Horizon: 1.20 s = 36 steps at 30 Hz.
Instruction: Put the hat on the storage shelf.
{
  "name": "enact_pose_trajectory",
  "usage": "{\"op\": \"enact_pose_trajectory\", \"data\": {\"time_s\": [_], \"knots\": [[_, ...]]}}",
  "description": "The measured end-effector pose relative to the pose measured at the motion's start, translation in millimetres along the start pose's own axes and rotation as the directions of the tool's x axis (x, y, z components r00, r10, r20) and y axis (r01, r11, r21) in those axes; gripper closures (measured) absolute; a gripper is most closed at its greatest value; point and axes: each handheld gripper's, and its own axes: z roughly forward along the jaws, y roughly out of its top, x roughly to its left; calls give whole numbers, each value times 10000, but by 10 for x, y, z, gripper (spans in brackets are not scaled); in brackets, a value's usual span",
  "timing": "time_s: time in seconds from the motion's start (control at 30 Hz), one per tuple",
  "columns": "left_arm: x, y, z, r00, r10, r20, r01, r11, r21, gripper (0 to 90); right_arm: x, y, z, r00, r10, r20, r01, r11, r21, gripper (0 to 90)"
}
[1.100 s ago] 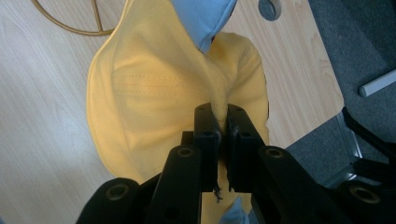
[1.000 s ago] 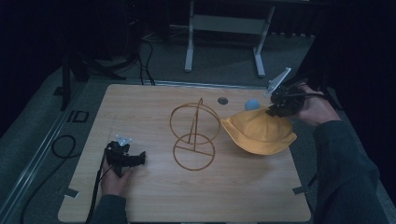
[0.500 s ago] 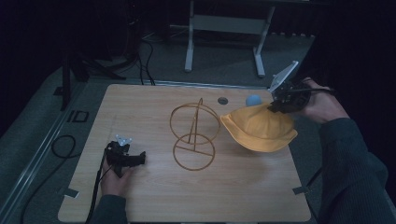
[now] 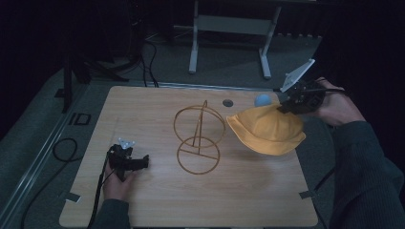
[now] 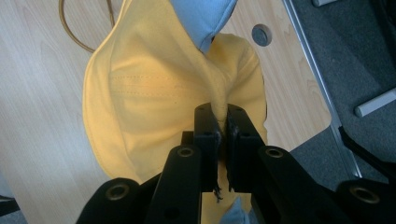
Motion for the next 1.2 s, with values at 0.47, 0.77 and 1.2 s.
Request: {"op": "enact_pose_trajectory", "data": {"time_s": [0.47,0.77,1.2], "knots": [[0,0,0,10000,-5,0,5,10000,-7,4,-24,-31,-135,9997,224,-123,-235,9952,-945,846],[-1,0,1,10000,-9,0,9,10000,-11,4,-28,2,-137,9992,326,-221,-353,9906,-1322,847],[-4,-1,4,10000,-50,-5,50,10000,-56,4,-30,83,-197,9984,428,-363,-493,9778,-2038,848]]}}
